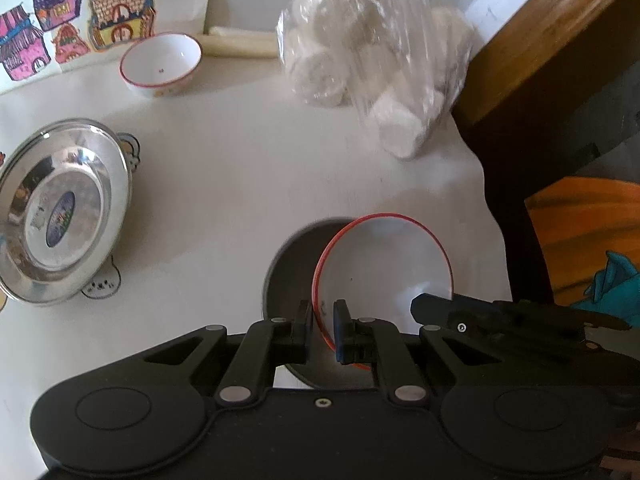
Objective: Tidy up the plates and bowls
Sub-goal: 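Lift the white bowl with both grippers and carry it over the steel bowl, then lower the white bowl into the steel bowl and open both grippers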
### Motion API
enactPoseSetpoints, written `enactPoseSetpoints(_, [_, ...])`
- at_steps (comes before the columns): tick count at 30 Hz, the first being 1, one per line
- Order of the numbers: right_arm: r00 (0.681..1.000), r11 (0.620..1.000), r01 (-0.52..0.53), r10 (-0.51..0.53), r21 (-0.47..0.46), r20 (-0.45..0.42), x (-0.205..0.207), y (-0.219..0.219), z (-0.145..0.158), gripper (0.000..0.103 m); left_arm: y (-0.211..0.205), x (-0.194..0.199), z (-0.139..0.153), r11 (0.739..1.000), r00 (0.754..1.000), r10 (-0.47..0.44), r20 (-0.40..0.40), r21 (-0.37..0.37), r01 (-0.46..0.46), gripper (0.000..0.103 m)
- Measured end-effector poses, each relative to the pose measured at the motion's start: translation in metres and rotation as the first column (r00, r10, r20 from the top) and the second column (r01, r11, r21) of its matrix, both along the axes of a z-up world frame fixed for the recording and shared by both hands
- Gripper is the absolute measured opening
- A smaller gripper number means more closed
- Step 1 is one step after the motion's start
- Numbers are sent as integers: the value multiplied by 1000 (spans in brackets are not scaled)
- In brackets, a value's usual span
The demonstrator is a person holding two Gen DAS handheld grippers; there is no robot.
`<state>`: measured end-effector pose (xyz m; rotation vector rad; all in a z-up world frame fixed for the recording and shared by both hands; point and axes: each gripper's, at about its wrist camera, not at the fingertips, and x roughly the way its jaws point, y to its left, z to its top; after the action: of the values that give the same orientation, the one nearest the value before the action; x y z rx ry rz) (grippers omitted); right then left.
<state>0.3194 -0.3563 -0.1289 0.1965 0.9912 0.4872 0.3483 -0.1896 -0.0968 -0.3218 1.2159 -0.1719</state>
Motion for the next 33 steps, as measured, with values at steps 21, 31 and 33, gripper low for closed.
enactPoseSetpoints(21, [996, 999, -1, -3, -45, -89, 14, 5, -23, 12, -7, 11, -26, 999, 994, 22, -104, 27, -20, 11])
enactPoseSetpoints(31, [995, 998, 0, -6, -57, -104, 19, 9, -28, 12, -9, 20, -31, 999, 992, 31, -119, 38, -27, 11])
enactPoseSetpoints(33, [994, 998, 1, -7, -58, -106, 20, 10, -29, 12, -10, 20, -30, 999, 992, 34, -119, 41, -29, 12])
